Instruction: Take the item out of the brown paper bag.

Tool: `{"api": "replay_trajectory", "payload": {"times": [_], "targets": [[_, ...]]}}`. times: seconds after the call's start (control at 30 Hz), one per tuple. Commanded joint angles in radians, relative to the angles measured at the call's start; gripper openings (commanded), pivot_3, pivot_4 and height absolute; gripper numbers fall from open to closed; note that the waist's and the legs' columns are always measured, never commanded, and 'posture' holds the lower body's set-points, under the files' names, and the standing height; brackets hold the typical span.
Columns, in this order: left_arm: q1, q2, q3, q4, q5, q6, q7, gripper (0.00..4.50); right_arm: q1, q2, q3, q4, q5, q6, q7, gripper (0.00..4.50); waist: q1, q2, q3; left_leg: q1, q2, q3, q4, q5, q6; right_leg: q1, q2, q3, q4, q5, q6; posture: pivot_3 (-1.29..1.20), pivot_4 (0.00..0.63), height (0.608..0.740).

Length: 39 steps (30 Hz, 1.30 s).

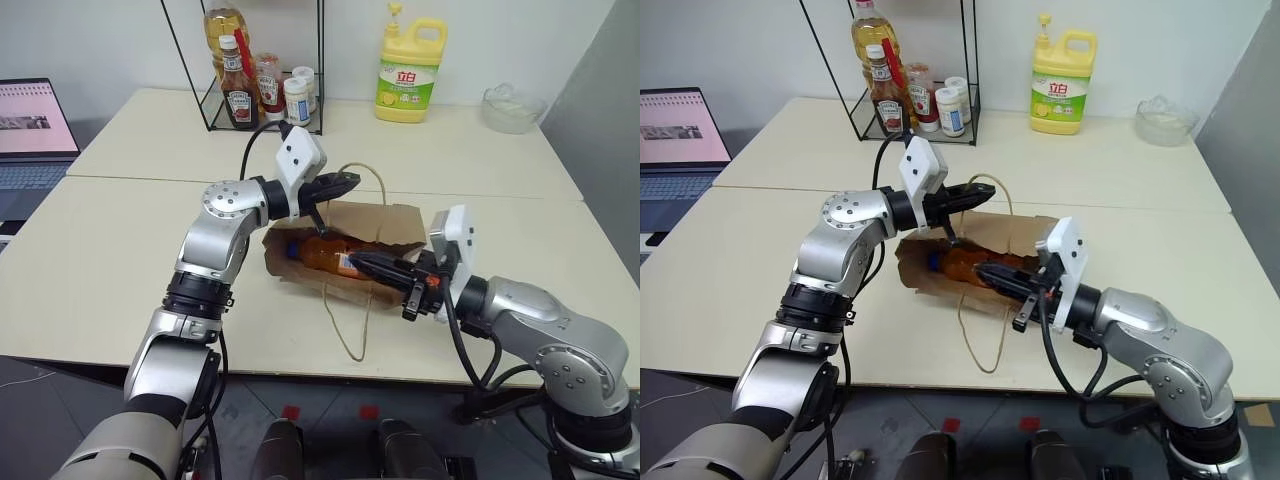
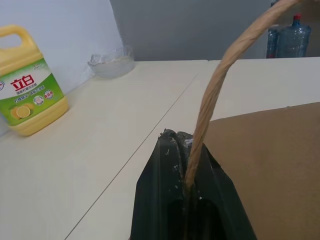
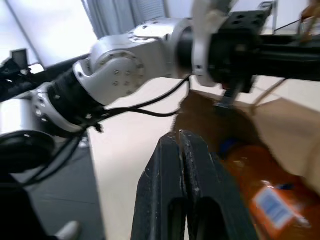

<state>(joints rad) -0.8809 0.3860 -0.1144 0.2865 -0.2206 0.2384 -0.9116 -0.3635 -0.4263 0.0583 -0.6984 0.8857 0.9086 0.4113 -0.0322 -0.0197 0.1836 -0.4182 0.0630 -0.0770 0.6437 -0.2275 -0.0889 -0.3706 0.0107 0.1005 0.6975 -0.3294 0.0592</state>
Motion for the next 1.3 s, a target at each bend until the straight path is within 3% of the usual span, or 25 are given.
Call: {"api": "replay_trajectory", "payload": {"times": [0.03,0.17,0.3,0.53,0.8,0.93,1.27,1.3], "targets": [[-0.03,-0.01,0.009,-0.009,-0.001,-0.017,-0.002,0.0,-0.037,0.046,0.042,0.024,0.001,-0.012,-0.008,0.05,0.0,0.0,0.0,0.0,0.0,0.0,0.0,0.0,0.0,0.0,0.0,0.0,0.0,0.0,0.0,0.0,0.15,0.74],[-0.029,-0.012,0.007,-0.004,0.003,-0.024,-0.002,0.0,-0.089,0.123,0.088,0.117,-0.011,-0.023,0.001,0.05,0.0,0.0,0.0,0.0,0.0,0.0,0.0,0.0,0.0,-0.001,0.0,0.0,0.0,0.0,0.0,0.0,0.15,0.74],[-0.028,-0.017,0.01,-0.008,0.003,-0.022,0.001,0.0,-0.103,0.157,0.152,0.246,-0.118,-0.093,0.041,0.05,0.0,0.0,0.0,0.0,0.0,0.0,0.0,0.0,0.0,-0.001,0.0,0.0,0.0,0.0,0.0,0.0,0.15,0.74],[-0.019,-0.013,0.013,-0.023,0.0,-0.013,0.004,0.0,-0.125,0.134,0.248,0.421,-0.449,-0.298,0.012,0.05,-0.001,0.0,0.0,-0.001,0.0,0.0,0.0,0.0,0.0,-0.002,0.0,0.0,0.0,0.0,0.0,0.0,0.15,0.74],[-0.018,-0.013,0.013,-0.023,0.0,-0.012,0.005,0.0,-0.15,0.08,0.299,0.455,-0.732,-0.327,-0.07,0.05,0.0,0.0,0.0,-0.001,0.0,0.0,-0.001,0.0,0.0,-0.002,0.0,-0.001,0.0,0.0,0.0,0.0,0.15,0.74],[-0.019,-0.016,0.012,-0.015,0.002,-0.018,0.006,0.0,-0.166,0.027,0.346,0.46,-0.826,-0.36,-0.019,0.94,0.0,0.0,0.0,-0.001,0.0,0.0,-0.001,0.0,0.0,-0.002,0.0,-0.001,0.0,0.0,0.0,0.0,0.15,0.74],[-0.021,-0.021,0.007,-0.004,0.008,-0.027,0.006,0.0,-0.232,-0.071,0.464,0.509,-0.984,-0.44,0.179,4.47,0.0,0.0,0.0,-0.001,0.0,0.0,0.0,0.0,0.0,-0.002,0.0,-0.001,0.0,0.0,0.0,0.0,0.15,0.74],[-0.02,-0.022,0.007,-0.006,0.007,-0.026,0.006,0.0,-0.239,-0.07,0.466,0.52,-0.99,-0.441,0.193,4.47,0.0,0.0,0.0,-0.001,0.0,0.0,0.0,0.0,0.0,-0.002,0.0,-0.001,0.0,0.0,0.0,0.0,0.15,0.74]]}}
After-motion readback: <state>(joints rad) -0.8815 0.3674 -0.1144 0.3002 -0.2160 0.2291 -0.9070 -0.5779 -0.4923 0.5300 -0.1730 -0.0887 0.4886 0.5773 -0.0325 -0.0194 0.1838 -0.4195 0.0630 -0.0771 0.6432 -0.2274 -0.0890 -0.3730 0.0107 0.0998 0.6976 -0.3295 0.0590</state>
